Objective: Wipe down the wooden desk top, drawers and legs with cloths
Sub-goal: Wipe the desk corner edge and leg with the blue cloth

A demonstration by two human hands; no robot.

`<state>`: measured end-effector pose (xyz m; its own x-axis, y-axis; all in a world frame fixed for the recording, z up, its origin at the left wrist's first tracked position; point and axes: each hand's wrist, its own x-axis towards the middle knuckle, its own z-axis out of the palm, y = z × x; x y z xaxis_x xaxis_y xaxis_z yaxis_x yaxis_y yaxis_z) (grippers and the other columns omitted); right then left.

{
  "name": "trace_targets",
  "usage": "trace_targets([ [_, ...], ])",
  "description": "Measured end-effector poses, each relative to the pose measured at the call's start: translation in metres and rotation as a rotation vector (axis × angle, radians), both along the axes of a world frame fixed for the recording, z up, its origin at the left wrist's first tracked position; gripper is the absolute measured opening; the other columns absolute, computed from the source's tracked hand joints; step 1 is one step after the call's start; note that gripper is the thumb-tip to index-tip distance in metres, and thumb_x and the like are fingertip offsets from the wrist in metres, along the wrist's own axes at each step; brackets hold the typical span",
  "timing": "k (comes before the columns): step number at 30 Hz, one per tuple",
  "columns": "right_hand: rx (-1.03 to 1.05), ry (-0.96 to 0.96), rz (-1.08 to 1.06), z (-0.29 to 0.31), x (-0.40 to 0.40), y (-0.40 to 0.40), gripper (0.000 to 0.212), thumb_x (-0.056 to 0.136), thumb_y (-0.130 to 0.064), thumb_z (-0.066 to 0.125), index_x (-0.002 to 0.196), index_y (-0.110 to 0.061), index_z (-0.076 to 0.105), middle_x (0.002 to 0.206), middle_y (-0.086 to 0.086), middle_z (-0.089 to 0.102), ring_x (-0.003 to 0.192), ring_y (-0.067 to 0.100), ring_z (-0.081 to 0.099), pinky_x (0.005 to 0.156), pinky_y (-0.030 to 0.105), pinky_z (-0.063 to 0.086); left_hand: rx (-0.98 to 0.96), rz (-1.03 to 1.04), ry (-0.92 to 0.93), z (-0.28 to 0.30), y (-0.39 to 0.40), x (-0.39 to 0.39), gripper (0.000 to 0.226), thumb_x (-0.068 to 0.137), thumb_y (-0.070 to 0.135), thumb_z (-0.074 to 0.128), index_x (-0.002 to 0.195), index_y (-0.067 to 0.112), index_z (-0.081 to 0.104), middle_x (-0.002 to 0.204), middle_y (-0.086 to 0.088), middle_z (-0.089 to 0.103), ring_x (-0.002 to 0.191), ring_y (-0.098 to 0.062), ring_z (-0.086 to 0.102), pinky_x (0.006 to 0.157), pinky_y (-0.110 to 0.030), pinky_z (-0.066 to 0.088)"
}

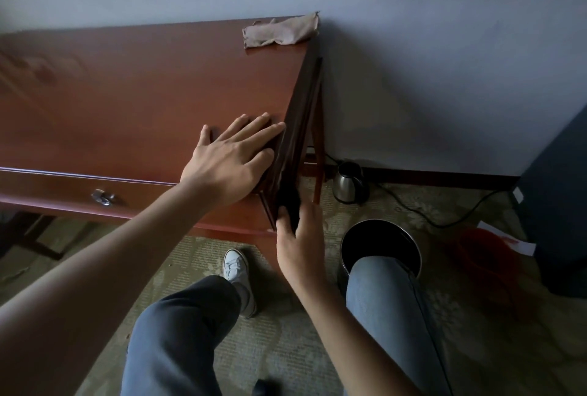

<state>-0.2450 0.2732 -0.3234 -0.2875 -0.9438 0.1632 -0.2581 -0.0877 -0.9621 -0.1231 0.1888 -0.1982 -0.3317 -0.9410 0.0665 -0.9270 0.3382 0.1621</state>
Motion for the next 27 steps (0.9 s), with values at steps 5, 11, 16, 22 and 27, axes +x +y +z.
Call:
trace_targets([
  [5,-0.193,-0.153,0.126,0.012,-0.011,0.016,0.031,0.102,-0.027,0.06,0.131,-0.016,0.064,0.113,-0.008,0.067,0.105,0.009,0.066,0.085,0.022,0.055,-0.004,0.003,0.015,0.001,0.0,0.0,0.061,0.095,0.061,0.016,0.157,0.06,0.013,0.168,0.029,0.005,0.157,-0.003,-0.001,0.124,-0.064,0.002],
  [11,-0.05,-0.226,0.098,0.006,-0.019,-0.028,0.023,0.097,-0.035,0.06,0.117,-0.03,0.07,0.099,-0.006,0.073,0.09,0.014,0.071,0.077,0.041,0.059,-0.017,0.025,0.013,0.0,0.0,0.0,0.066,0.095,0.061,0.019,0.16,0.051,0.015,0.167,0.031,0.009,0.157,0.0,0.001,0.124,-0.063,0.004],
  [16,-0.168,-0.197,0.16,0.002,-0.017,-0.013,0.022,0.1,-0.041,0.062,0.117,-0.032,0.07,0.102,-0.007,0.073,0.094,0.012,0.071,0.078,0.035,0.057,-0.015,0.023,0.022,0.0,-0.001,0.001,0.066,0.095,0.061,0.02,0.16,0.051,0.017,0.166,0.032,0.008,0.156,0.001,0.001,0.125,-0.062,0.002],
  [22,-0.181,-0.243,0.124,0.014,-0.022,-0.032,0.017,0.099,-0.037,0.063,0.111,-0.029,0.072,0.103,-0.01,0.074,0.101,0.01,0.07,0.084,0.036,0.058,-0.014,0.028,0.029,0.0,0.0,0.0,0.065,0.095,0.06,0.021,0.16,0.053,0.017,0.166,0.033,0.008,0.156,0.002,0.0,0.125,-0.061,0.003],
  [27,-0.17,-0.21,0.111,0.005,-0.017,-0.029,0.02,0.1,-0.037,0.061,0.115,-0.029,0.073,0.099,-0.009,0.074,0.095,0.01,0.07,0.079,0.035,0.056,-0.003,0.029,0.035,0.001,-0.002,0.0,0.065,0.094,0.056,0.02,0.159,0.053,0.018,0.165,0.034,0.007,0.156,0.002,0.001,0.125,-0.06,0.003],
])
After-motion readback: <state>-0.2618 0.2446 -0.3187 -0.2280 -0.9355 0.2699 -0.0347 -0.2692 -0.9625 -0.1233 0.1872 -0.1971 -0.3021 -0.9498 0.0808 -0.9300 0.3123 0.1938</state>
